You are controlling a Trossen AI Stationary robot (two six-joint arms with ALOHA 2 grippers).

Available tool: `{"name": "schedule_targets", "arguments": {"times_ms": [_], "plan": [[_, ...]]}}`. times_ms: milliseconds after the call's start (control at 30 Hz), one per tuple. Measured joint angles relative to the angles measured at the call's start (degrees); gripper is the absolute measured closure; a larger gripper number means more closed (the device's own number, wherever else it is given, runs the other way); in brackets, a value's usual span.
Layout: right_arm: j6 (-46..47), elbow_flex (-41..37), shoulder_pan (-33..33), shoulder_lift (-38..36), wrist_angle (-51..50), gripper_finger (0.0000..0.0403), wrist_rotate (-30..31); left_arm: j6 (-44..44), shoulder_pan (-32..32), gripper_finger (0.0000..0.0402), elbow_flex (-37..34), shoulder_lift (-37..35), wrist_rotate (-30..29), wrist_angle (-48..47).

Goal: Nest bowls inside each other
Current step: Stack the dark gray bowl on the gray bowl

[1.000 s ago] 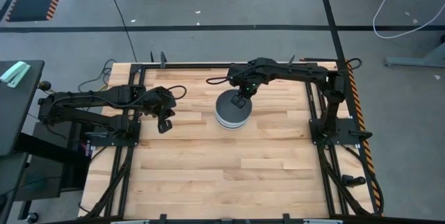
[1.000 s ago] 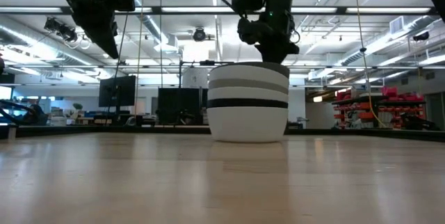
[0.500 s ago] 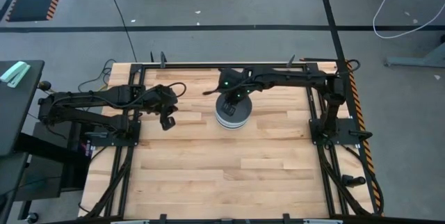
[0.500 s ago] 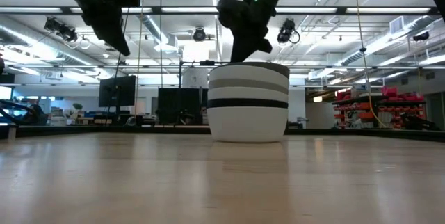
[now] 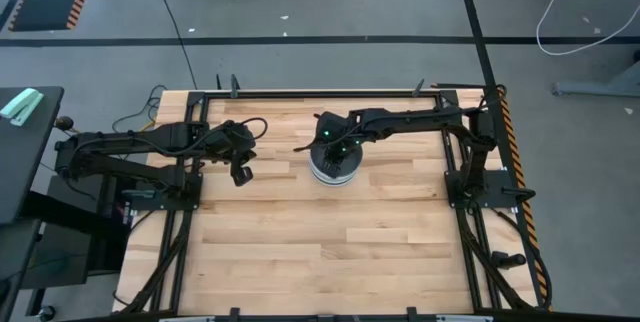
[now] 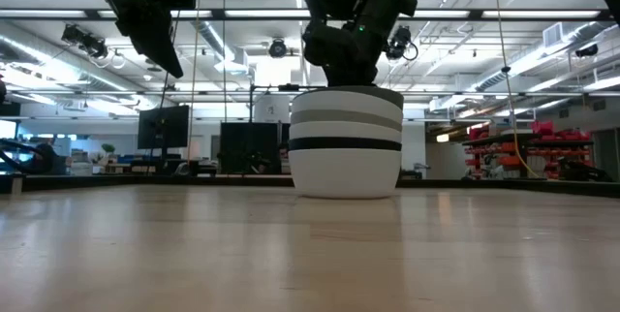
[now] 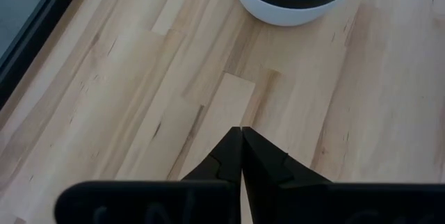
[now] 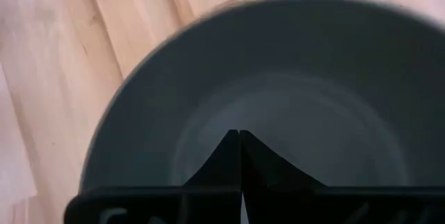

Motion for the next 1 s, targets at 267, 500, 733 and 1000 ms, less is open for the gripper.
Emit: {"name": "schedule_targets", "arguments": {"times_ms": [267, 500, 733, 1000], "plan": [[0.3, -0.8, 0.7, 0.0, 1.5, 0.0401, -0.2, 0.0, 0.0, 0.0377, 0.0, 0.0, -1.3, 1.4], [-0.2, -0.8, 1.4, 0.0, 4.4, 0.0401, -0.2, 0.0, 0.0, 0.0387, 0.0, 0.0, -1.5, 1.9], [-0.3, -2.0, 1.9, 0.7, 6.2, 0.0401, -0.2, 0.0, 0.0, 0.0384, 0.0, 0.0, -1.5, 1.9], [-1.4, -3.3, 1.9, 2.4, 7.8, 0.0401, -0.6, 0.0, 0.0, 0.0382, 0.0, 0.0, -2.4, 2.8]]}}
